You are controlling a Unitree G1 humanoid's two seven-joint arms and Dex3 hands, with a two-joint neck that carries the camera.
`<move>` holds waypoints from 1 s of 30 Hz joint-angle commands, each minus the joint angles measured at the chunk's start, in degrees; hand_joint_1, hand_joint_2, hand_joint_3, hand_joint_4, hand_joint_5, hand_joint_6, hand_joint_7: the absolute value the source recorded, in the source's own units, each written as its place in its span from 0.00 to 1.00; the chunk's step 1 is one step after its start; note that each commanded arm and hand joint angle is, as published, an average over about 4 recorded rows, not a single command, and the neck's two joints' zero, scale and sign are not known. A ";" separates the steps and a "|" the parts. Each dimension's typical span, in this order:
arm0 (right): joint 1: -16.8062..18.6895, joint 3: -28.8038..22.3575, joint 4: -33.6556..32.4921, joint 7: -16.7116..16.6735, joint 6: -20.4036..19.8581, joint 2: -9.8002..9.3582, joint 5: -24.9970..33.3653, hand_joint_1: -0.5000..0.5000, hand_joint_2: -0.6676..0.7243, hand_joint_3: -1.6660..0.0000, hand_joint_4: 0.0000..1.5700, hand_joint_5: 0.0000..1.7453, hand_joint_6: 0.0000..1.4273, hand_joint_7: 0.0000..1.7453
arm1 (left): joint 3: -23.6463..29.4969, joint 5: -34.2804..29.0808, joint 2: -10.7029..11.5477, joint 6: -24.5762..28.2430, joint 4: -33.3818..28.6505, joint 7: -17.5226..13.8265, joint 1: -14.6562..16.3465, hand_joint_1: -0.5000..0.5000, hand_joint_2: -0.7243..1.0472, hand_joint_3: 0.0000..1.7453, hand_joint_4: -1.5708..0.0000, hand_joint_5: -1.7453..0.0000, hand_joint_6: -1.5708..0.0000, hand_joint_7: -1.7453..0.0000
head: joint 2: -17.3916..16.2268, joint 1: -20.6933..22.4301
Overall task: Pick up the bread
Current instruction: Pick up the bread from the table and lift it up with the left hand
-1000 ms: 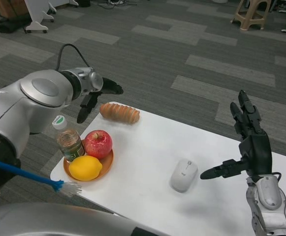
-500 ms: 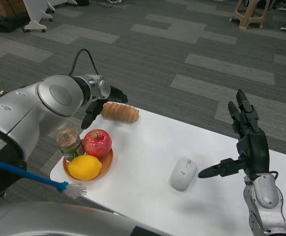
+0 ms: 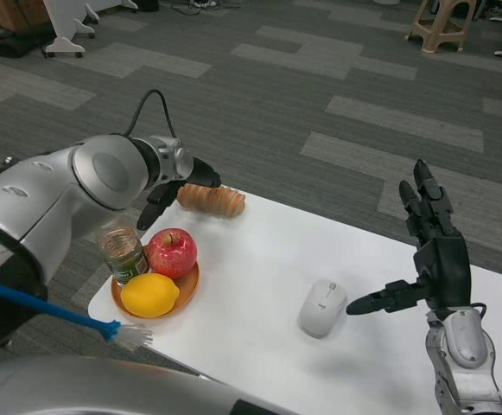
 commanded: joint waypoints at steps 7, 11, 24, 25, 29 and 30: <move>-0.99 -0.19 0.32 0.01 -0.54 0.19 0.47 0.12 0.64 1.00 0.00 0.06 0.00 0.00 | -0.95 -0.19 -1.06 0.16 -0.76 0.72 -1.07 0.00 0.10 0.05 1.00 1.00 1.00 1.00 | 0.85 -0.11; -0.92 -0.21 0.28 0.01 -0.54 0.28 0.47 0.12 0.64 1.00 0.00 0.06 0.00 0.00 | -1.15 -0.19 -1.34 0.16 -1.05 0.96 -1.07 0.00 0.10 0.05 1.00 1.00 1.00 1.00 | 0.97 -0.38; -0.90 -0.23 0.17 0.01 -0.61 0.28 0.47 0.12 0.64 1.00 0.00 0.06 0.00 0.00 | -1.78 0.07 -1.69 0.16 -2.15 1.14 -1.07 0.00 0.10 0.05 1.00 1.00 1.00 0.98 | 1.14 -0.36; -0.90 -0.21 0.15 0.01 -0.61 0.28 0.47 0.12 0.64 1.00 0.00 0.06 0.00 0.00 | -1.78 0.07 -1.72 0.16 -2.08 1.14 -1.07 0.00 0.10 0.05 1.00 1.00 1.00 0.98 | 1.14 -0.36; -0.90 -0.30 0.06 0.01 -0.61 0.28 0.47 0.12 0.64 1.00 0.00 0.06 0.00 0.00 | -1.78 -0.01 -1.63 0.16 -1.82 1.05 -1.07 0.00 0.10 0.05 1.00 1.00 1.00 0.97 | 1.09 0.03; -0.88 -0.30 0.04 0.01 -0.61 0.28 0.47 0.12 0.64 1.00 0.00 0.06 0.00 0.00 | -1.78 0.03 -1.61 0.16 -1.90 1.05 -1.07 0.00 0.10 0.05 1.00 1.00 1.00 0.97 | 1.13 -0.01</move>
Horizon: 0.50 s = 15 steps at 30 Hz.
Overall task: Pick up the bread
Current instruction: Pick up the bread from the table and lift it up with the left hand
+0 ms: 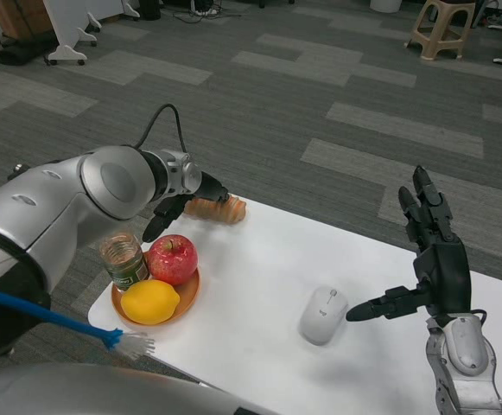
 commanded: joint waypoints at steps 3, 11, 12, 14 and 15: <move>-0.81 -0.31 0.01 0.00 -0.61 0.00 0.47 0.12 0.64 1.00 0.00 0.06 0.00 0.00 | -0.29 0.19 -0.44 0.07 -0.65 0.10 -1.02 0.00 0.10 0.05 1.00 1.00 1.00 0.97 | 0.07 -0.02; -0.81 -0.36 0.09 0.00 -0.61 0.04 0.47 0.12 0.64 1.00 0.00 0.06 0.00 0.00 | -0.16 0.98 -1.01 -0.23 -3.33 0.14 -1.07 0.00 0.10 0.05 1.00 1.00 1.00 1.00 | 0.14 0.04; -0.81 -0.36 0.09 0.00 -0.61 0.04 0.47 0.14 0.64 1.00 0.00 0.06 0.00 0.00 | -0.14 1.00 -1.10 -0.26 -3.37 0.14 -1.09 0.00 0.10 0.05 1.00 1.00 1.00 1.00 | 0.17 0.06; -0.81 -0.38 0.09 0.00 -0.61 0.04 0.47 0.14 0.64 1.00 0.00 0.06 0.00 0.00 | -0.12 1.04 -1.25 -0.30 -3.57 0.14 -1.18 0.00 0.10 0.05 1.00 1.00 1.00 1.00 | 0.20 0.09; -0.81 -0.40 0.09 0.00 -0.61 0.04 0.47 0.14 0.64 1.00 0.00 0.06 0.00 0.00 | -0.12 1.07 -1.32 -0.32 -3.72 0.14 -1.24 0.00 0.10 0.05 1.00 1.00 1.00 1.00 | 0.20 0.08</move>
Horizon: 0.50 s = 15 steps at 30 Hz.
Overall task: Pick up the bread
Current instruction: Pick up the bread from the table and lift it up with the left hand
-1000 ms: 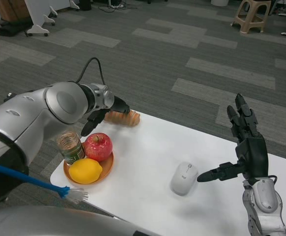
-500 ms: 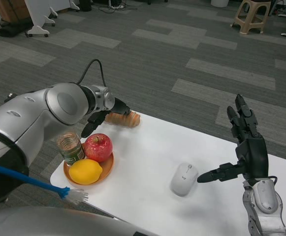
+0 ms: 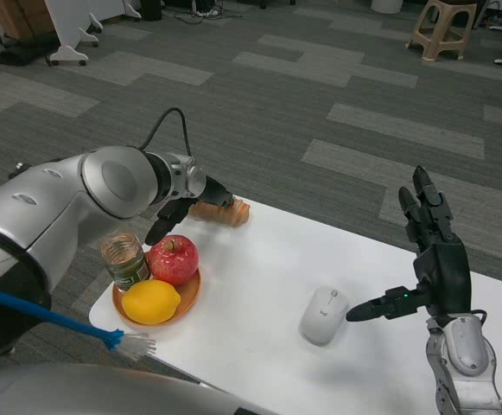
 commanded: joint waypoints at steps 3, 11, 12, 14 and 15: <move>-0.81 -0.41 0.10 0.00 -0.61 0.01 0.47 0.12 0.64 1.00 0.00 0.08 0.00 0.00 | -0.06 0.69 -1.39 -0.41 -1.70 -0.12 -0.97 0.00 0.10 0.05 1.00 1.00 1.00 0.98 | 0.06 0.02; -0.77 -0.52 -0.04 0.00 -0.67 0.01 0.47 0.14 0.64 1.00 0.00 0.06 0.00 0.00 | 1.00 1.66 -2.71 -1.13 -3.34 -0.12 -1.46 0.00 0.10 0.05 1.00 1.00 1.00 0.99 | 0.19 0.12; -0.72 -0.59 -0.06 0.00 -0.70 0.01 0.47 0.12 0.64 1.00 0.00 0.06 0.00 0.00 | 1.20 1.84 -2.84 -1.22 -3.70 -0.12 -1.59 0.00 0.10 0.05 1.00 1.00 1.00 0.99 | 0.17 0.09; -0.66 -0.65 -0.08 0.00 -0.70 0.01 0.47 0.12 0.64 1.00 0.00 0.06 0.00 0.00 | 1.55 2.19 -2.95 -1.27 -4.22 -0.12 -1.74 0.00 0.10 0.05 1.00 1.00 1.00 1.00 | 0.17 0.09; -0.64 -0.67 -0.08 0.00 -0.70 0.01 0.47 0.12 0.64 1.00 0.00 0.06 0.00 0.00 | 1.74 2.39 -2.99 -1.27 -4.49 -0.12 -1.79 0.00 0.10 0.05 1.00 1.00 1.00 1.00 | 0.17 0.09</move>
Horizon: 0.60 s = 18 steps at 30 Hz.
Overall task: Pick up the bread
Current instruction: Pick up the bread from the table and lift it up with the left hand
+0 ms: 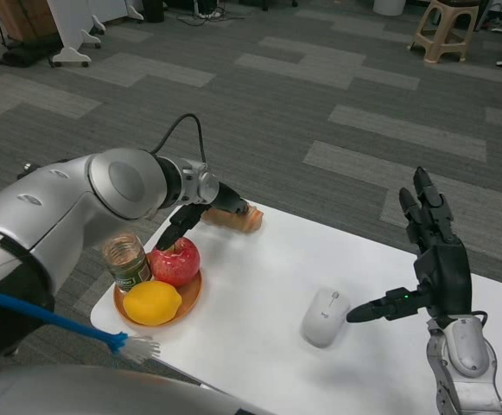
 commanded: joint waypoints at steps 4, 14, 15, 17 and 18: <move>-0.64 -0.51 -0.08 -0.01 -0.70 -0.01 0.47 0.12 0.64 1.00 0.00 0.06 0.00 0.00 | 1.60 1.80 -1.50 -1.08 -2.80 -0.61 -1.03 0.00 0.10 0.05 1.00 1.00 1.00 0.99 | 0.00 0.00; -0.64 -0.60 -0.10 -0.01 -0.70 -0.01 0.47 0.12 0.64 1.00 0.00 0.06 0.00 0.00 | 3.14 3.38 -2.45 -1.27 -4.71 -0.64 -1.58 0.00 0.10 0.04 1.00 1.00 1.00 0.97 | 0.21 0.02; -0.64 -0.60 -0.12 -0.01 -0.70 -0.01 0.47 0.12 0.64 1.00 0.00 0.06 0.00 0.00 | 3.20 3.47 -2.58 -1.25 -4.82 -0.61 -1.67 0.00 0.10 0.05 1.00 1.00 1.00 0.97 | 0.21 0.04; -0.64 -0.60 -0.17 -0.01 -0.70 -0.01 0.47 0.12 0.64 1.00 0.00 0.06 0.00 0.00 | 3.29 3.60 -2.75 -1.21 -4.95 -0.61 -1.80 0.00 0.10 0.05 1.00 1.00 1.00 0.97 | 0.29 0.12; -0.61 -0.62 -0.17 -0.01 -0.70 -0.01 0.47 0.12 0.64 1.00 0.00 0.06 0.00 0.00 | 3.34 3.84 -2.84 -1.16 -5.11 -0.61 -1.91 0.00 0.10 0.05 1.00 1.00 1.00 0.98 | 0.32 0.08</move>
